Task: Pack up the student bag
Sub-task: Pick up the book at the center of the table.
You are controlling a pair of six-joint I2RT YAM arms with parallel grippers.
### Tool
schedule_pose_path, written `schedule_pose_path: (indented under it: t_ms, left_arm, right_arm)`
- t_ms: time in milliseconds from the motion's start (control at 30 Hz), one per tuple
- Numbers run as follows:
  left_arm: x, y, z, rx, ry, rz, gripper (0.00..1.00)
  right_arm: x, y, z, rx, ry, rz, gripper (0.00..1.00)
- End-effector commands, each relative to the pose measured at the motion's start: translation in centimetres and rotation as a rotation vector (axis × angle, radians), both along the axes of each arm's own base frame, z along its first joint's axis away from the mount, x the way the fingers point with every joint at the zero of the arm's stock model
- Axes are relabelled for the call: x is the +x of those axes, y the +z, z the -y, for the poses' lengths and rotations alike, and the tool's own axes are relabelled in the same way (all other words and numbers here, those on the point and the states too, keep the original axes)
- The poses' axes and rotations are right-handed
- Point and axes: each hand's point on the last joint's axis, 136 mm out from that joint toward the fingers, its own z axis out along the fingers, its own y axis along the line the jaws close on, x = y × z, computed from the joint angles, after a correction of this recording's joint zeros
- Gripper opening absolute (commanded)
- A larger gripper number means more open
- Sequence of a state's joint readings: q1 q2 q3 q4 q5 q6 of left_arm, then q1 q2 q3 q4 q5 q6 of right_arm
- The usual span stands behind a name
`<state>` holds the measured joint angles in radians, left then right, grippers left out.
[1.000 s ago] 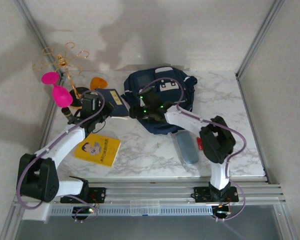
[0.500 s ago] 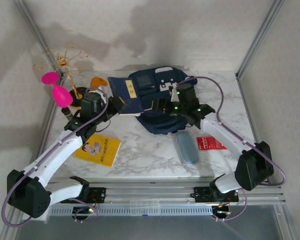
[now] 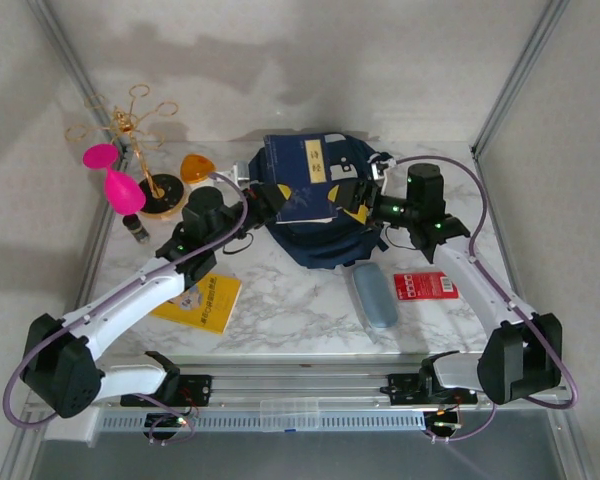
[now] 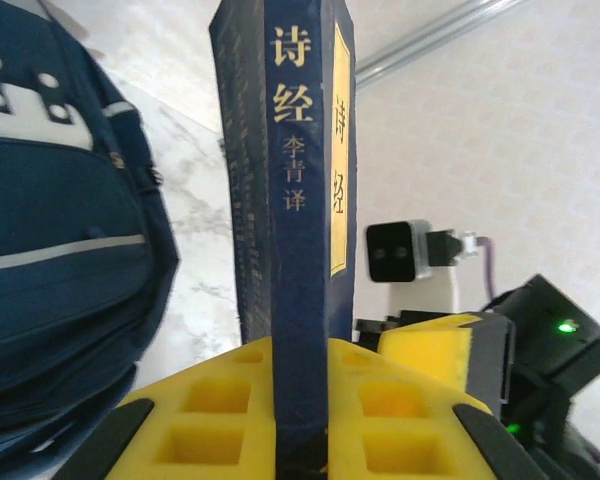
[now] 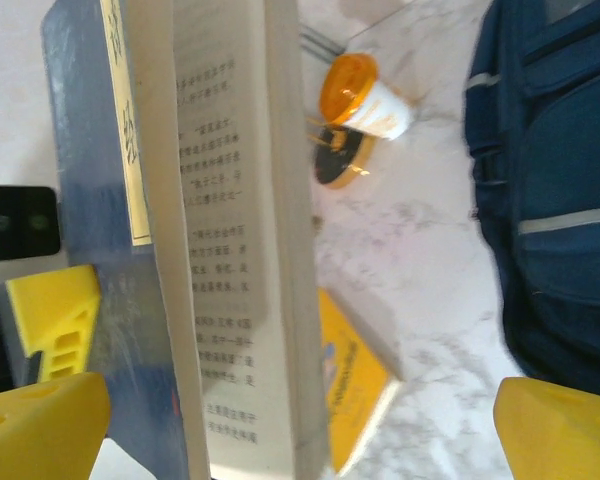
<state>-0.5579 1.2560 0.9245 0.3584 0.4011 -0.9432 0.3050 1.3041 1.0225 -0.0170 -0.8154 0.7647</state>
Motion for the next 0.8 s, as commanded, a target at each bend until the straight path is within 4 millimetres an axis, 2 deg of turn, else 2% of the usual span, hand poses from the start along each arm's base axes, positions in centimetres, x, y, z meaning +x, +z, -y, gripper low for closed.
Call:
schedule_pose_path:
  t_ms: [0, 67, 167, 233, 400, 567, 767]
  left_arm:
    - [-1.2, 6.4, 1.7, -0.160, -0.082, 0.150, 0.00]
    - [-1.3, 6.8, 2.4, -0.197, -0.100, 0.156, 0.00]
    - [-1.4, 6.9, 3.3, -0.219, -0.118, 0.161, 0.00]
    - [-0.9, 6.2, 3.6, -0.207, -0.116, 0.144, 0.00]
    - [0.6, 3.9, 3.7, -0.101, -0.061, 0.106, 0.00]
    - [1.4, 1.3, 3.5, 0.003, -0.025, 0.062, 0.00]
    - [1.8, 0.3, 3.7, 0.025, -0.023, 0.047, 0.00]
  right_arm:
    - [-1.5, 2.6, -1.3, 0.138, 0.130, 0.016, 0.99]
    - [-1.5, 2.7, -1.4, 0.160, 0.136, 0.019, 0.99]
    - [-1.8, 3.7, -1.7, 0.223, 0.183, 0.028, 0.97]
    - [-2.3, 4.4, -1.8, 0.259, 0.202, 0.037, 0.93]
    - [-2.4, 4.2, -1.0, 0.278, 0.184, 0.018, 0.78]
    - [-2.1, 3.4, 0.0, 0.264, 0.149, 0.003, 0.57]
    - [-1.2, 1.8, 0.5, 0.214, 0.107, -0.016, 0.26]
